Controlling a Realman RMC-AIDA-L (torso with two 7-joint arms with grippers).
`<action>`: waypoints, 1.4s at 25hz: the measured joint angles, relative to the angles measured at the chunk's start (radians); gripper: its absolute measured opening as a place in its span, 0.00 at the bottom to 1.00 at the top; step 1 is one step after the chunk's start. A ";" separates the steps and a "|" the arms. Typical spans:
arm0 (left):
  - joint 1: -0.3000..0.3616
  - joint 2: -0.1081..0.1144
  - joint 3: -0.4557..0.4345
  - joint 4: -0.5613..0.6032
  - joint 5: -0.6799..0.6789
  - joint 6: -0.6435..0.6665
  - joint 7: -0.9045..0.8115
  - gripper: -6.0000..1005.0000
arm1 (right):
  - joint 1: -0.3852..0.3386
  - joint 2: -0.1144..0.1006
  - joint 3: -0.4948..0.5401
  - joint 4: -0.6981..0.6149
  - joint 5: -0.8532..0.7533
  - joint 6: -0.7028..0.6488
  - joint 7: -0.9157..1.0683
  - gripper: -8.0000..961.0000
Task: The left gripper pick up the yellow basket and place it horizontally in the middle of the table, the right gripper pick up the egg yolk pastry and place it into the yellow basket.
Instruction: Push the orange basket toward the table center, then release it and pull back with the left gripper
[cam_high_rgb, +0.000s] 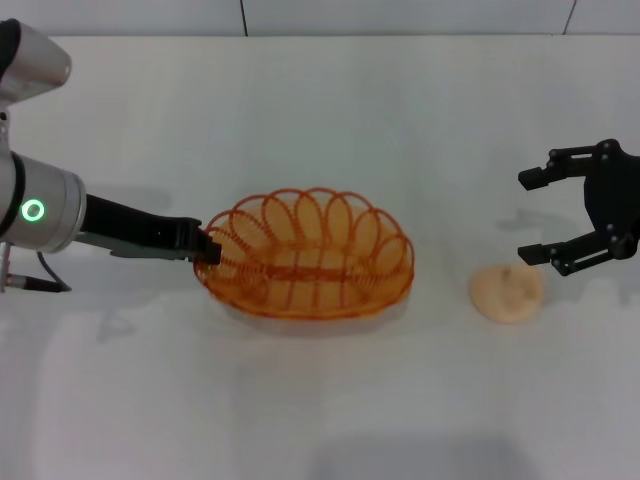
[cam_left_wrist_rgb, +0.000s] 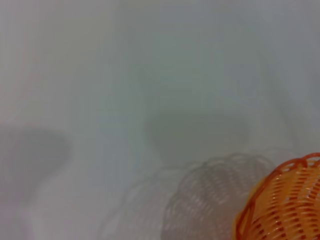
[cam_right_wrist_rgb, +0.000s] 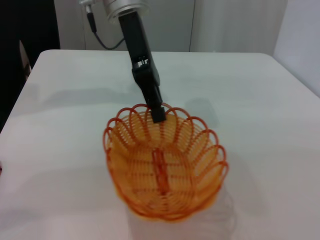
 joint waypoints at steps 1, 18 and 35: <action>0.005 0.000 0.003 -0.001 -0.009 -0.011 0.000 0.08 | -0.001 0.000 0.000 0.000 0.000 -0.003 -0.002 0.90; -0.015 0.004 0.013 -0.106 -0.017 -0.115 0.054 0.08 | -0.017 0.000 0.000 -0.009 0.000 -0.023 -0.004 0.89; -0.038 0.007 -0.010 -0.133 -0.031 -0.089 0.032 0.25 | -0.029 0.006 0.009 -0.010 0.000 -0.016 -0.002 0.89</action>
